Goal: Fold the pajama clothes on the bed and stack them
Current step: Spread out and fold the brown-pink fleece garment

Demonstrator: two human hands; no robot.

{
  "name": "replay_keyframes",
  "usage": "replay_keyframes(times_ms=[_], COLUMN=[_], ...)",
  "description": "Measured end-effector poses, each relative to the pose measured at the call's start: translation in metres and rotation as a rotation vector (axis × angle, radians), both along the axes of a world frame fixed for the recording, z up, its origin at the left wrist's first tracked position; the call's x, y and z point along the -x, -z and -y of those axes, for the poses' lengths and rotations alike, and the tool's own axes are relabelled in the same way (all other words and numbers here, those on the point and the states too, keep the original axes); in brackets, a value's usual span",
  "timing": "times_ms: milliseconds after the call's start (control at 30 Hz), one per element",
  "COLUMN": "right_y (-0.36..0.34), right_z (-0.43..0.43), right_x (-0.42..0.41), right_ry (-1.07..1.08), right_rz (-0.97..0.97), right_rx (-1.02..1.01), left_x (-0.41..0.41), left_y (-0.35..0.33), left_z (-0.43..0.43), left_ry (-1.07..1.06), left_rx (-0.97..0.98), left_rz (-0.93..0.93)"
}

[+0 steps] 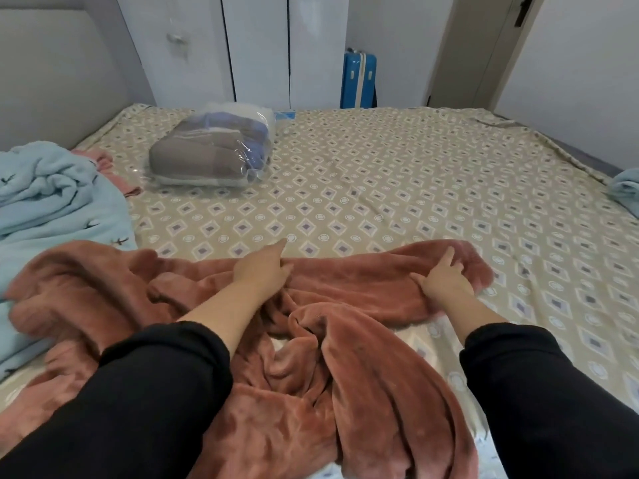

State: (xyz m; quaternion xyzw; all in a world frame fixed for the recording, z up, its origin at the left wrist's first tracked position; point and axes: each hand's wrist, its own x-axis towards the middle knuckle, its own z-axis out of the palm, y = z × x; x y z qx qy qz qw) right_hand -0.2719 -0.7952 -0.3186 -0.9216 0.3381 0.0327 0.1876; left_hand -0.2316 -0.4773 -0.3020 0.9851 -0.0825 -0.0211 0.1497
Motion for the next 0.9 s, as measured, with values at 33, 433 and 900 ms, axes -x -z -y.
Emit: replay_keyframes(times_ms=[33, 433, 900], right_y=[0.001, -0.048, 0.029], right_z=[0.007, 0.069, 0.048], right_x=[-0.005, -0.066, -0.048], right_ry=[0.014, -0.014, -0.305], right_rz=[-0.007, 0.478, -0.16], right_rx=[0.011, 0.37, 0.189], left_x=[-0.009, -0.084, -0.051], left_y=[0.002, -0.054, 0.055], left_z=[0.005, 0.071, 0.093], left_ry=[0.054, -0.014, 0.366], left_rx=[-0.089, 0.173, -0.157], left_rz=[-0.061, 0.2, -0.148])
